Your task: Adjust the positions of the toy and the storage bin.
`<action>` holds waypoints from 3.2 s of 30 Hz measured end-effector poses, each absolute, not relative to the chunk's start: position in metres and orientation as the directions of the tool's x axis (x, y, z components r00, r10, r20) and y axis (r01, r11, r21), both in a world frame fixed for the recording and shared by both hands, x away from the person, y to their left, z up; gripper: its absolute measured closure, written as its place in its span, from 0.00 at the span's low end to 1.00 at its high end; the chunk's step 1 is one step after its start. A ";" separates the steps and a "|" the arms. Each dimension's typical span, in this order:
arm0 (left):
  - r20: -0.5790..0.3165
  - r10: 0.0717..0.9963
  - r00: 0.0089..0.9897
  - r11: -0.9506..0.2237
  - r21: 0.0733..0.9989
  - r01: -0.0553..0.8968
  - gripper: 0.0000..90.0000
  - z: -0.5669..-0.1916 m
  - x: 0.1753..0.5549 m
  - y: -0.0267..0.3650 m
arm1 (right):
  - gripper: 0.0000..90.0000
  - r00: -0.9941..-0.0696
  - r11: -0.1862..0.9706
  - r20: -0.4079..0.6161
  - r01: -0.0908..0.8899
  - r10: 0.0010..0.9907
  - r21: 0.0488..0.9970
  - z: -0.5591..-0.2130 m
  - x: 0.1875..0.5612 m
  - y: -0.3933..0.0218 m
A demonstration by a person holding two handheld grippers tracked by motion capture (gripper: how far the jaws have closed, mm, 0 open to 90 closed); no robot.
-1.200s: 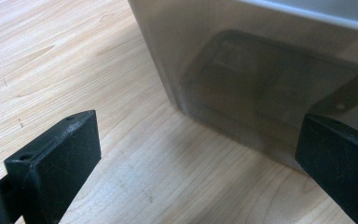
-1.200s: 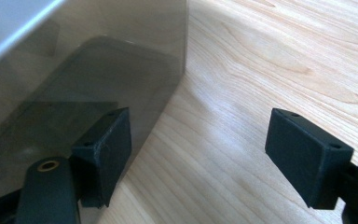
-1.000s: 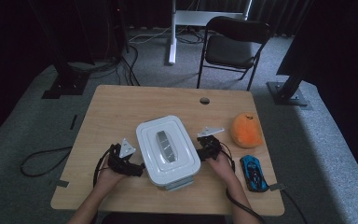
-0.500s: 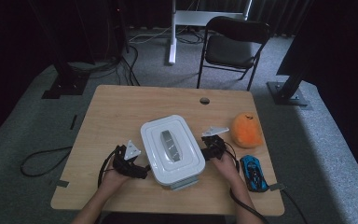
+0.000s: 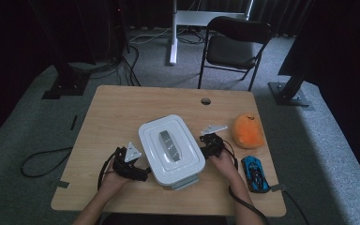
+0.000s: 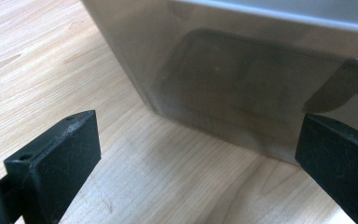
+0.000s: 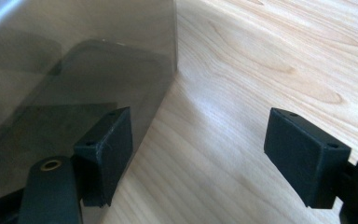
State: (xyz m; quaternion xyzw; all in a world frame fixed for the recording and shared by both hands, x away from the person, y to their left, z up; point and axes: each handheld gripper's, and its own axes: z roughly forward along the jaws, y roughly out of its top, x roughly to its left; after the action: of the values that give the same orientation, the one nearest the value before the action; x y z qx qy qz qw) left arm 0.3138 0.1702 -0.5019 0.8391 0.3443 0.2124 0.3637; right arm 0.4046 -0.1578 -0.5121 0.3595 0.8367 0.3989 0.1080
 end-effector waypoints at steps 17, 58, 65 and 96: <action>0.057 0.732 0.679 -0.463 0.773 0.434 0.00 -0.506 0.311 0.173 | 0.17 -0.678 0.461 -0.005 0.495 0.735 0.737 -0.505 0.400 -0.168; -0.040 0.714 0.699 -0.414 0.781 0.467 0.00 -0.510 0.314 0.166 | 0.14 -0.504 0.344 -0.002 0.586 0.864 0.734 -0.546 0.313 -0.220; -0.026 0.719 0.694 -0.419 0.781 0.463 0.00 -0.506 0.313 0.182 | 0.13 -0.499 0.346 0.001 0.601 0.866 0.721 -0.551 0.315 -0.219; -0.115 0.730 0.674 -0.300 0.832 0.466 0.00 -0.432 0.292 0.170 | 0.13 -0.482 0.328 0.005 0.604 0.876 0.726 -0.552 0.314 -0.221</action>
State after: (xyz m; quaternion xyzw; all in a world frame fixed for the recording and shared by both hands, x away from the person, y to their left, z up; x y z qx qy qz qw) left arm 0.2921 0.1695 -0.4325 0.7932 0.3770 0.1445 0.4560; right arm 0.3137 -0.2206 -0.5524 0.4685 0.7901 0.3413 0.1992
